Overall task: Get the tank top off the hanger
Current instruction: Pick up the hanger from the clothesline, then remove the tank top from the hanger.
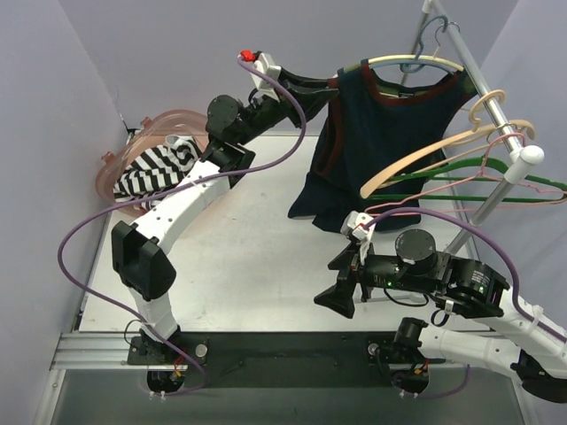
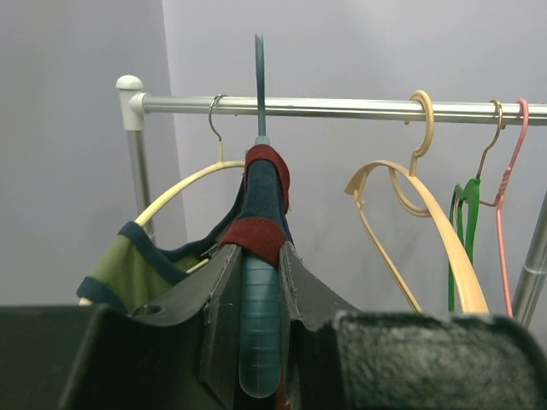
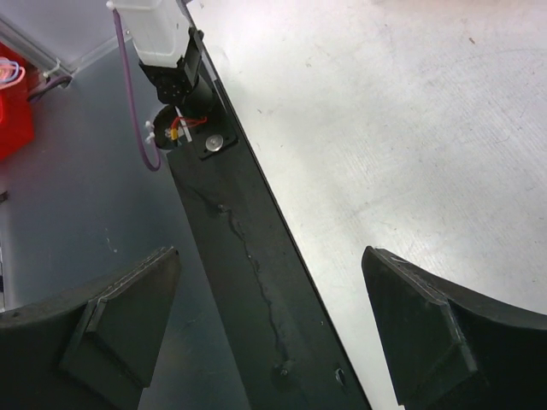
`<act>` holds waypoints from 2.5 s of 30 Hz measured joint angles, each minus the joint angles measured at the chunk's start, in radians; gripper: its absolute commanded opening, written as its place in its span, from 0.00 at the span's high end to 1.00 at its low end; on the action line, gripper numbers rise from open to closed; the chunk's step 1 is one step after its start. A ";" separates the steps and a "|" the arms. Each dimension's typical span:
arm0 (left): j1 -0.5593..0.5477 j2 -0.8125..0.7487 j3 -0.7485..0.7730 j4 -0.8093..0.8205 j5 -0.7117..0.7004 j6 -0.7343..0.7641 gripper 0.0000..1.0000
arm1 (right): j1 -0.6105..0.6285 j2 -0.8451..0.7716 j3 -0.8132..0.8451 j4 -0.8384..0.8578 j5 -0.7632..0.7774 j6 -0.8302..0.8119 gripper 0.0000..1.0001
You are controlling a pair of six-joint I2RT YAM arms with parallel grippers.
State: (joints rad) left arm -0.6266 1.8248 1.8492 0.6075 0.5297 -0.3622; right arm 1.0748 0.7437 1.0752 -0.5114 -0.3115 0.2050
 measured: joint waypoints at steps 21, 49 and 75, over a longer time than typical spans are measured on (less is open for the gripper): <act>0.254 -0.519 -0.780 0.180 0.032 -0.118 1.00 | -0.008 0.320 0.486 0.102 0.352 0.055 0.23; 0.288 -1.118 -1.118 -0.060 0.037 -0.154 1.00 | -0.249 0.509 0.458 0.486 0.500 0.124 0.49; 0.288 -1.151 -1.153 0.079 0.047 -0.338 1.00 | -0.256 0.534 0.432 0.507 0.482 0.168 0.76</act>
State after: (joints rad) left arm -0.3386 0.6739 0.6960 0.6861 0.5766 -0.7002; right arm 0.8185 1.2774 1.5070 -0.0040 0.1703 0.3733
